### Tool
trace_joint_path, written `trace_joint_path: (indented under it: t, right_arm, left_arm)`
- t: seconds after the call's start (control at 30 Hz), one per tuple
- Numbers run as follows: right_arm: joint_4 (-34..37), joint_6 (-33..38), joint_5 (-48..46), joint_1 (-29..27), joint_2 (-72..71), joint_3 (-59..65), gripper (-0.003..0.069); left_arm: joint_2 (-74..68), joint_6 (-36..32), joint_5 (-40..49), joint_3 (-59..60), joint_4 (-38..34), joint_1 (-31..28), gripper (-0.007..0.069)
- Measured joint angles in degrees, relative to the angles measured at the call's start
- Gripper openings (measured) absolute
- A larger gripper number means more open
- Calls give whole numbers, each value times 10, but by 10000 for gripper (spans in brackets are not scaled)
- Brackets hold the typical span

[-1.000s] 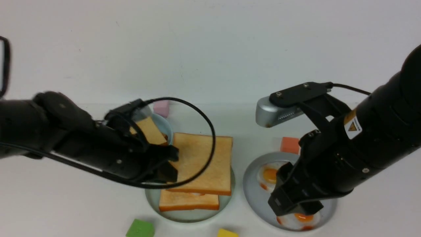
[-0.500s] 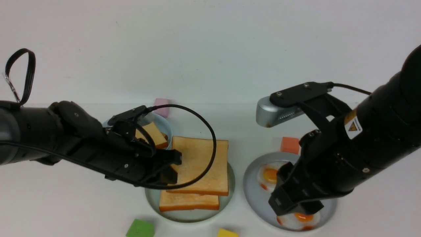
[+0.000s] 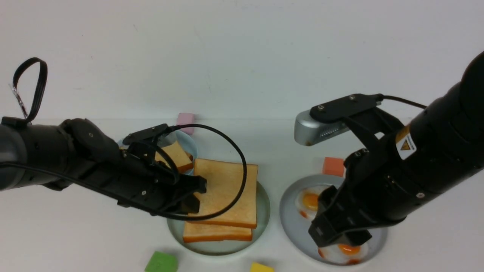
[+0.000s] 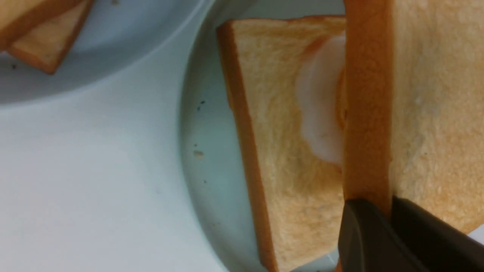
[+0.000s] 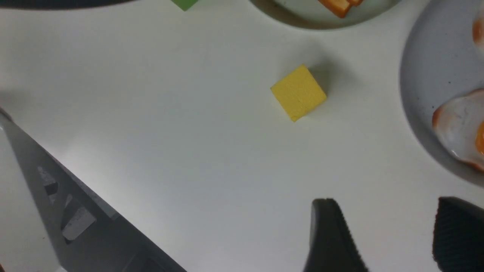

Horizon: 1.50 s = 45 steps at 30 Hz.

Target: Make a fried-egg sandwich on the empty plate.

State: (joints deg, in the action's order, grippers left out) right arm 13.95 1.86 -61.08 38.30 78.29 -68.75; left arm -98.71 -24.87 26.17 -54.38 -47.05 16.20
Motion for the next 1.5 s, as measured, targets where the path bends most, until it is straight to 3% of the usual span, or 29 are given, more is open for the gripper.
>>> trace_joint_path:
  t: [0.5, 0.6, 0.83, 1.0, 1.17, 1.27, 1.37, 1.5]
  right_arm:
    - [2, -1, 0, 0, 0, 0, 388]
    - [2, -1, 0, 0, 0, 0, 388]
    - [2, 11, 0, 0, 0, 0, 388]
    - [2, 23, 11, 0, 0, 0, 381]
    - [-3, 30, 15, 0, 0, 0, 283]
    - [-14, 28, 16, 0, 0, 0, 159]
    - [-30, 4, 17, 0, -1, 0, 10]
    - [-47, -31, 16, 0, -15, 2, -11]
  left_arm:
    - [-20, 27, -11, 0, 3, 0, 60]
    - [-20, 29, -11, 0, 4, 0, 94]
    - [-17, 32, 12, 0, 29, 0, 283]
    - [2, 54, 22, 0, 62, 0, 342]
    - [51, 122, 48, 0, 147, 0, 353]
    - [96, 164, 80, 0, 186, 0, 338]
    - [152, 168, 120, 0, 164, 0, 257]
    - [209, 149, 154, 0, 139, 0, 135]
